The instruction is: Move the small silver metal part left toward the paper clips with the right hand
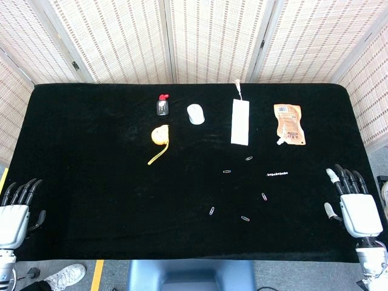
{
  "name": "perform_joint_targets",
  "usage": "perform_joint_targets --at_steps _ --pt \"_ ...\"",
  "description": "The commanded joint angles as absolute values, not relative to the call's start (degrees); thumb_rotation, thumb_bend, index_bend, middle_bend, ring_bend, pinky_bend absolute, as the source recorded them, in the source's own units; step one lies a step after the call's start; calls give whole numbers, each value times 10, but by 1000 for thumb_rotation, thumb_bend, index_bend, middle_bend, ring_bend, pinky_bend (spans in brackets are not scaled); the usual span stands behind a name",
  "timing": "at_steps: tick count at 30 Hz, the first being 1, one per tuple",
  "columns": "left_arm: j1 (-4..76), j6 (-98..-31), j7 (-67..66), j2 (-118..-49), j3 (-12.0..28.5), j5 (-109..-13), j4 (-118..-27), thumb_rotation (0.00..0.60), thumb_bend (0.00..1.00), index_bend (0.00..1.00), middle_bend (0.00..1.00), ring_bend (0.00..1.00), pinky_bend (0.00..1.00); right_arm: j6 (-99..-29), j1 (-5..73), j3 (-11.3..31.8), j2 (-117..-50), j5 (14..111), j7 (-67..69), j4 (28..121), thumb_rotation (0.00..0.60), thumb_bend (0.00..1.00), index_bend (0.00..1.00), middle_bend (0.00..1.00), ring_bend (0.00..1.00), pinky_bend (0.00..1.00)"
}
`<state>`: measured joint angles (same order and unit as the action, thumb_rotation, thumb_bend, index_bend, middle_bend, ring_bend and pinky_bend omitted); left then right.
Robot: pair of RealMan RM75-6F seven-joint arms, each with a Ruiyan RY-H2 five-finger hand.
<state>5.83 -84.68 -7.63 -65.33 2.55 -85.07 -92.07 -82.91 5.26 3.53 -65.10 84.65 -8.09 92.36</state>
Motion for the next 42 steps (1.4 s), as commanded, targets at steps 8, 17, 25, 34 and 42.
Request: perform_joint_targets --at_steps 8,17,25,34,42 --pt "60 -844 -80 -654 26 -847 -922 600 519 69 106 153 52 -833 51 34 -646 851 -68 922 600 389 7 0 0 0" --pt "60 -839 -79 -652 30 -836 -922 600 519 69 106 152 52 -750 114 54 -651 853 6 874 600 389 112 0 0 0" --pt "59 -840 -72 -649 30 -837 -922 600 519 69 106 153 52 -600 205 96 -680 765 18 797 600 389 285 0 0 0" --pt "59 -844 -67 -648 29 -840 -919 600 509 71 111 156 53 -527 251 96 -749 739 55 688 600 389 327 0 0 0" --pt "61 -842 -75 -651 31 -837 -915 600 497 76 116 159 54 -506 264 73 -804 746 44 619 600 389 329 0 0 0"
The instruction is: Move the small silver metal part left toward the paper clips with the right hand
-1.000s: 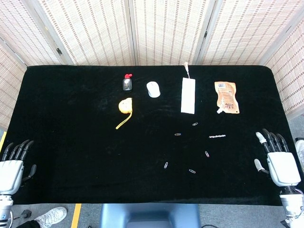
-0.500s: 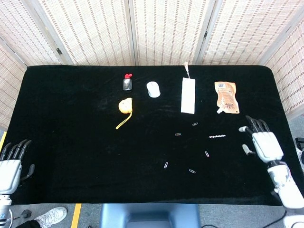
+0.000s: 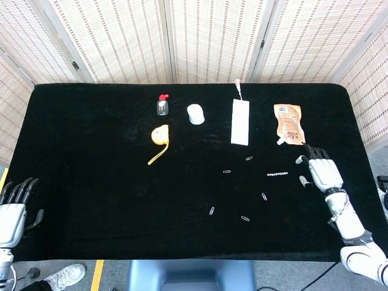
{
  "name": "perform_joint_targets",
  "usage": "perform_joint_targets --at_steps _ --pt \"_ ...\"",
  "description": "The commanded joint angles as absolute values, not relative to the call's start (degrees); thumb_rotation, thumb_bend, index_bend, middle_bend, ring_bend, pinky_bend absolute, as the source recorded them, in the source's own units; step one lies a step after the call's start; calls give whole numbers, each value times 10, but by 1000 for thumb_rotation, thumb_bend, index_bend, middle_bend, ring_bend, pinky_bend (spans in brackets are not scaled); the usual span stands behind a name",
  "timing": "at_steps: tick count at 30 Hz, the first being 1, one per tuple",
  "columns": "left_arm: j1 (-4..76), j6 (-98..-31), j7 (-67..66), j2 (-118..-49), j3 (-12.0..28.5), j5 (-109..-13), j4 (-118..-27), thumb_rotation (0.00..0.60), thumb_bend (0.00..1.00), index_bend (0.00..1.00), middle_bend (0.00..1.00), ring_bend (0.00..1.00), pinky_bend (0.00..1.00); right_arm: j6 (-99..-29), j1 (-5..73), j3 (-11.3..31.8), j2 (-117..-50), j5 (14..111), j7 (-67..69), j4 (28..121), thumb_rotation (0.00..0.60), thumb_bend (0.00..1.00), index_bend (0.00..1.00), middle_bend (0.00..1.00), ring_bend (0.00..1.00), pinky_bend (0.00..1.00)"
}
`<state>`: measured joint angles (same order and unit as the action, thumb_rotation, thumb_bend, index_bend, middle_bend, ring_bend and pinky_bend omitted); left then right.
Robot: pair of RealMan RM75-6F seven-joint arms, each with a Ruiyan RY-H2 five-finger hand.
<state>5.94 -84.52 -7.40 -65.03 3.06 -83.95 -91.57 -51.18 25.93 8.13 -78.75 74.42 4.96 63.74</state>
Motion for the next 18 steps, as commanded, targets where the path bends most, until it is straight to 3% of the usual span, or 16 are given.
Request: perform_joint_targets --at_steps 1,14,18 --pt "61 -841 -75 -650 31 -836 -915 600 497 76 116 159 54 -509 265 72 -809 747 44 613 600 389 329 0 0 0" --pt "56 -854 -76 -653 33 -837 -914 600 459 90 124 163 58 -516 283 70 -870 765 73 532 600 389 405 0 0 0" --pt "54 -857 -67 -651 33 -840 -913 600 372 92 124 164 58 -510 291 72 -886 765 74 510 600 390 420 0 0 0"
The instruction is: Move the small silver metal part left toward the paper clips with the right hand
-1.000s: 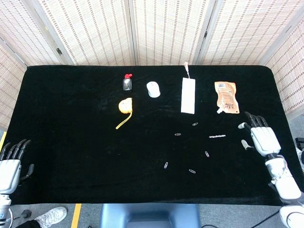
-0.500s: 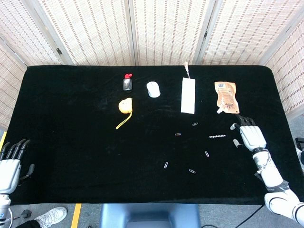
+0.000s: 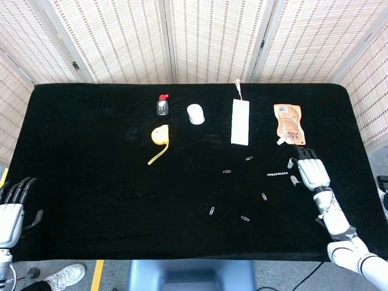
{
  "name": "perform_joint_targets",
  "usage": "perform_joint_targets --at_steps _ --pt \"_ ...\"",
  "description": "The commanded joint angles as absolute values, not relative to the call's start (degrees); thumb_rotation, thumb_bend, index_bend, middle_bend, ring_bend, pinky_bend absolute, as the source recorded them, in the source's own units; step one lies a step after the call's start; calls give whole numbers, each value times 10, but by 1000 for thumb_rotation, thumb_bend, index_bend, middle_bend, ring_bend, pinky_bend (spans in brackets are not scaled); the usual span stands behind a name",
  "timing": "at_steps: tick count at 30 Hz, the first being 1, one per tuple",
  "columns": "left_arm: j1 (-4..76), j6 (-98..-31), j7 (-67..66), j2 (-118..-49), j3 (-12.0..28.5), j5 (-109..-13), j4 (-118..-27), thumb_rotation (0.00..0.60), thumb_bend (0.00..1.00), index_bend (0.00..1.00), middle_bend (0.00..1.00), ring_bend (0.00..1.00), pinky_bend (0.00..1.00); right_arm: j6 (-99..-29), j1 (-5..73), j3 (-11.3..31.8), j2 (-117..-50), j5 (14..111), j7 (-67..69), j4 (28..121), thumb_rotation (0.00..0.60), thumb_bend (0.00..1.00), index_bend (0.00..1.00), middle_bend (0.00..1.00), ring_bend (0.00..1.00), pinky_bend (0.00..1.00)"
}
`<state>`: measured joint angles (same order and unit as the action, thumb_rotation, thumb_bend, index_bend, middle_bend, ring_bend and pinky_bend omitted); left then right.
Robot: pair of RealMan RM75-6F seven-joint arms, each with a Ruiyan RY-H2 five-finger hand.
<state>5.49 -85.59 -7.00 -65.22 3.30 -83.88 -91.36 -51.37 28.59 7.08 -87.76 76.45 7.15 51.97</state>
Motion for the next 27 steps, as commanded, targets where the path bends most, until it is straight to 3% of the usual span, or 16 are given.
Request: perform_joint_targets --at_steps 1,7,27 --pt "54 -858 -64 -651 33 -841 -913 600 324 92 125 165 58 -510 293 72 -890 766 76 505 600 390 425 0 0 0" --pt "52 -862 -54 -649 32 -846 -912 600 232 96 128 167 58 -514 297 65 -904 776 77 491 600 388 448 0 0 0" --pt "47 -867 -39 -643 30 -850 -915 600 236 97 130 169 61 -503 309 64 -937 777 95 444 600 389 485 0 0 0"
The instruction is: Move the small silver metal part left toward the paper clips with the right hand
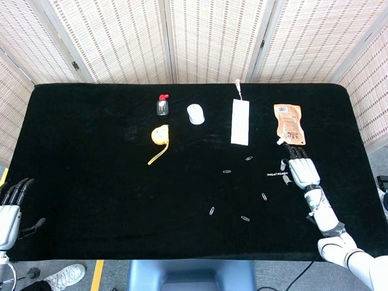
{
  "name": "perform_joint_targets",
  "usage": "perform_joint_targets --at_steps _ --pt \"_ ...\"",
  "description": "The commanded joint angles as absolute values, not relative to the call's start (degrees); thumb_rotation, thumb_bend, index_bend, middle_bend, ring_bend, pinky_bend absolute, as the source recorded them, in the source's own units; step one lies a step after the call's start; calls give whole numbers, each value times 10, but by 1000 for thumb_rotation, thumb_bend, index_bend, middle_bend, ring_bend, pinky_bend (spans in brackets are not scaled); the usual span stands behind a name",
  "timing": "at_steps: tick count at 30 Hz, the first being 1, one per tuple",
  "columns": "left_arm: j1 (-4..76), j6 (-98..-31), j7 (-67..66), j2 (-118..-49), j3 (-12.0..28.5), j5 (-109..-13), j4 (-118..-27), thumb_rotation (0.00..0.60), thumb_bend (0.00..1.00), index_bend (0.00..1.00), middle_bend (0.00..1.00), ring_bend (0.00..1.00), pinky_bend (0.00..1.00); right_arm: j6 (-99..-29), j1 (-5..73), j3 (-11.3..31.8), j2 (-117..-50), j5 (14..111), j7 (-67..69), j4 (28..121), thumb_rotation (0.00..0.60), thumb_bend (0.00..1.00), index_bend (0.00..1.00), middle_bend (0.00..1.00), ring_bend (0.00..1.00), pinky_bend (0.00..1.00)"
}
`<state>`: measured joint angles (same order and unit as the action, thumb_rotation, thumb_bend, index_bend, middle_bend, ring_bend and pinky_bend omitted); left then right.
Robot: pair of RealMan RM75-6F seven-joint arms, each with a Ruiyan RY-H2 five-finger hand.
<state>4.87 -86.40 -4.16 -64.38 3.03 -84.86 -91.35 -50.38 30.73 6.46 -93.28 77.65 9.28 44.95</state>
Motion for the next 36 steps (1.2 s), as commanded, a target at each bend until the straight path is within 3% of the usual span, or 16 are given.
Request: perform_joint_targets --at_steps 1,24,36 --pt "46 -868 -37 -643 30 -849 -915 600 238 95 130 169 61 -503 309 64 -939 778 95 440 600 389 490 0 0 0" --pt "43 -863 -34 -641 36 -833 -922 600 268 51 100 140 68 -504 313 67 -955 777 101 415 600 390 624 17 0 0" --pt "41 -868 -27 -641 34 -842 -920 600 271 22 96 136 65 -534 309 76 -967 779 126 405 600 391 711 82 29 0"
